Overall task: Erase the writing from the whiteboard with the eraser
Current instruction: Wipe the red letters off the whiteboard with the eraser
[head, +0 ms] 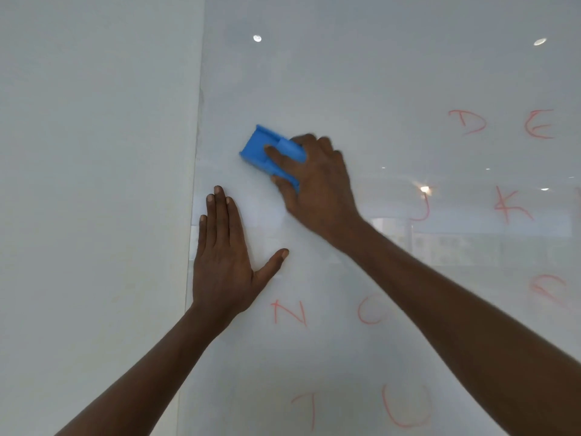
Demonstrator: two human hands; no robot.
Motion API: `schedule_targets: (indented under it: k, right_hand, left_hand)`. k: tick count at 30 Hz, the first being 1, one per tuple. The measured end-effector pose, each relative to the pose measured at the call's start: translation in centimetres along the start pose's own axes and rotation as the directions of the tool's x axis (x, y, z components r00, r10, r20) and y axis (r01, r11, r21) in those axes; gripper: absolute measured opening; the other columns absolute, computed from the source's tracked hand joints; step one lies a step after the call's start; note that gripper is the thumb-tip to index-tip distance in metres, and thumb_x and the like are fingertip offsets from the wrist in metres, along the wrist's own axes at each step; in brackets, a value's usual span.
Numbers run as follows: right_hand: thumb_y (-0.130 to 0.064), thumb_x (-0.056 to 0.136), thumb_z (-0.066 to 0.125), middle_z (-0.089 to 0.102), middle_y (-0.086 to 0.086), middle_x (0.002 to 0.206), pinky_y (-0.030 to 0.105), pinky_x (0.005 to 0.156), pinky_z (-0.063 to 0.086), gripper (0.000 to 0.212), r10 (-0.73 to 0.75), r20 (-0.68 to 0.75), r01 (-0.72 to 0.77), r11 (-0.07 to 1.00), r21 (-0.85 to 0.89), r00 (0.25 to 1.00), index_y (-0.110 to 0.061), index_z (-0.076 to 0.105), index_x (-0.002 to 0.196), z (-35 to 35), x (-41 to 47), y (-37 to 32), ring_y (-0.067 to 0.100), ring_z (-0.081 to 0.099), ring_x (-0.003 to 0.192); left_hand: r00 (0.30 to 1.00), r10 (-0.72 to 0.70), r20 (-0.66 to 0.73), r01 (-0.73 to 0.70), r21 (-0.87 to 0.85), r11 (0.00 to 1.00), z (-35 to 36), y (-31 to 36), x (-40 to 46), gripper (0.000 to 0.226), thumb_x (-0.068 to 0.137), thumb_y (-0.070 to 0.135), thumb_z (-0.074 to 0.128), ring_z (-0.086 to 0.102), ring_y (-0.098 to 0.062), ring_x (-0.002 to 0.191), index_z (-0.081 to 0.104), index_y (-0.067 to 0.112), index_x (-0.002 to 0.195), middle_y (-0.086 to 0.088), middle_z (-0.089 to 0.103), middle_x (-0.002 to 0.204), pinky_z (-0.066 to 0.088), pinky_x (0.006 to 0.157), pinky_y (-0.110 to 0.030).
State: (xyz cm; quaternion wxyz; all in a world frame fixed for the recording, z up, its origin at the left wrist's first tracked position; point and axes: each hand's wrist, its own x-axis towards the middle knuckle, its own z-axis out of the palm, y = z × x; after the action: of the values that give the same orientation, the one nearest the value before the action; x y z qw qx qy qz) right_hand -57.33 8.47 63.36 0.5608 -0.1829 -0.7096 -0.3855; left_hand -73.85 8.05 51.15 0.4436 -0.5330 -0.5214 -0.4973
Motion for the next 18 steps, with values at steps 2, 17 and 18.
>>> schedule_targets:
  k: [2,17,18]
  right_hand:
    - [-0.028,0.087,0.067,0.059,0.015,0.119,0.037,0.080,0.042,0.044,-0.025,0.020,0.025,1.000,-0.003,0.999,-0.021,0.062,0.131,0.2,-2.7,-1.0,0.032,0.054,0.101]
    - [-0.028,0.090,0.062,0.058,0.013,0.120,0.038,0.083,0.048,0.045,0.009,0.028,-0.007,0.998,-0.070,1.000,-0.020,0.058,0.134,-2.9,-10.0,2.9,0.027,0.054,0.102]
    - [-0.027,0.089,0.063,0.058,0.014,0.120,0.038,0.083,0.048,0.045,0.017,0.017,-0.015,0.997,-0.071,1.000,-0.019,0.059,0.134,-3.2,-10.0,3.4,0.028,0.054,0.102]
  left_hand:
    - [1.000,0.002,0.000,-0.002,-0.012,1.000,-0.1,0.1,-0.1,0.114,0.092,0.075,0.043,-0.001,-0.030,0.162,0.004,-0.004,0.163,-0.020,-0.001,0.173,0.005,0.132,-0.043]
    - [0.989,0.117,0.089,-0.118,0.005,0.993,0.0,2.6,2.8,0.100,0.096,0.066,0.030,-0.011,-0.027,0.161,-0.001,-0.001,0.163,-0.015,-0.012,0.172,-0.005,0.129,-0.037]
    - [0.988,0.122,0.090,-0.123,0.006,0.992,0.2,3.4,3.5,0.099,0.097,0.065,0.029,-0.011,-0.027,0.161,-0.002,-0.001,0.163,-0.015,-0.012,0.173,-0.007,0.129,-0.035]
